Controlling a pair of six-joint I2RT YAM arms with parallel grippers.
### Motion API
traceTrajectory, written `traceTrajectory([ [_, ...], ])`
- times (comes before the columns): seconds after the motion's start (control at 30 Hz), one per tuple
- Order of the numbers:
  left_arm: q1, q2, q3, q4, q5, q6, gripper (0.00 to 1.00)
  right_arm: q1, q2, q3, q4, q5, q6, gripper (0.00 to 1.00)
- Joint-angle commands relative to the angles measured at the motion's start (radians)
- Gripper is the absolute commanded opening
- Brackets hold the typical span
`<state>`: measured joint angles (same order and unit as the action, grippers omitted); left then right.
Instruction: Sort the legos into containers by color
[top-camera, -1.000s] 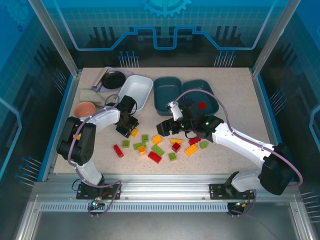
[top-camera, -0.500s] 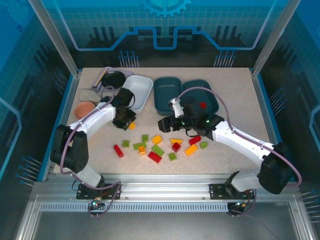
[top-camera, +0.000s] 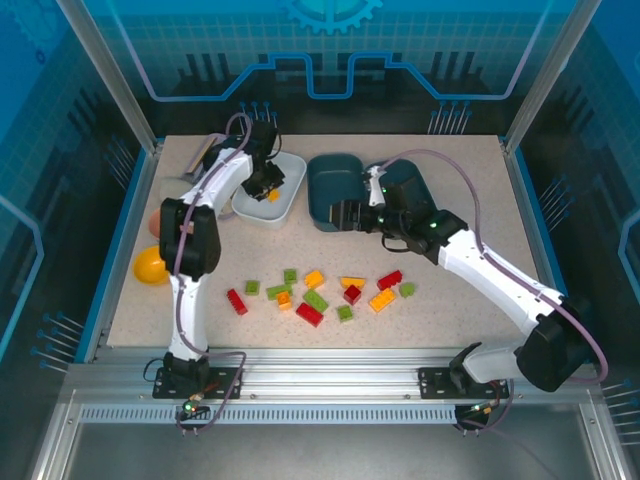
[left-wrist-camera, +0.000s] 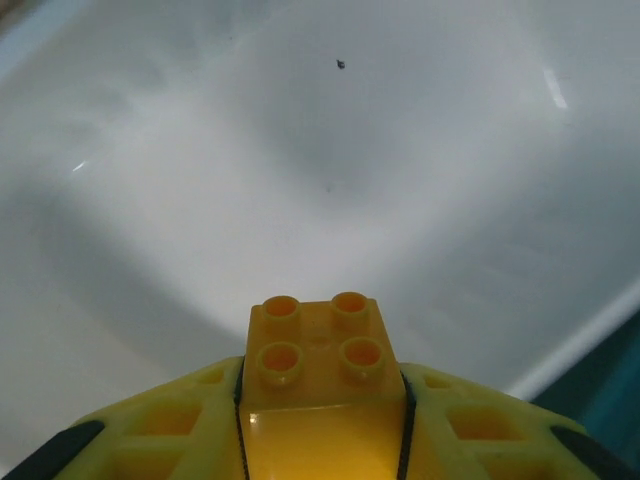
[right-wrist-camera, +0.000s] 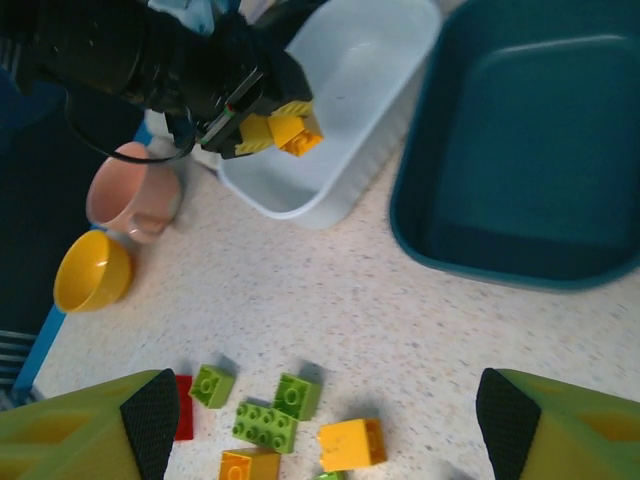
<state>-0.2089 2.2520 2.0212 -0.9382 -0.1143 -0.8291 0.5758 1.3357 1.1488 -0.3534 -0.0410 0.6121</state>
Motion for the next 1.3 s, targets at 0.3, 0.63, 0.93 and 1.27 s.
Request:
traceTrajectory([
  [0.3, 0.007, 0.088, 0.130, -0.050, 0.159, 0.048, 0.62, -0.225, -0.119, -0.156, -0.446, 0.060, 0.223, 0.77],
  [0.63, -0.043, -0.206, 0.000, -0.010, 0.135, 0.062, 0.80, -0.271, -0.116, -0.301, -0.525, 0.035, 0.477, 0.74],
  [0.93, -0.289, -0.737, -0.641, 0.302, 0.207, 0.044, 0.89, -0.330, -0.061, -0.412, -0.349, -0.024, 0.684, 0.67],
  [1.27, -0.450, -1.071, -1.001, 0.370, 0.163, -0.045, 0.89, -0.354, 0.014, -0.473, -0.235, -0.103, 0.745, 0.54],
])
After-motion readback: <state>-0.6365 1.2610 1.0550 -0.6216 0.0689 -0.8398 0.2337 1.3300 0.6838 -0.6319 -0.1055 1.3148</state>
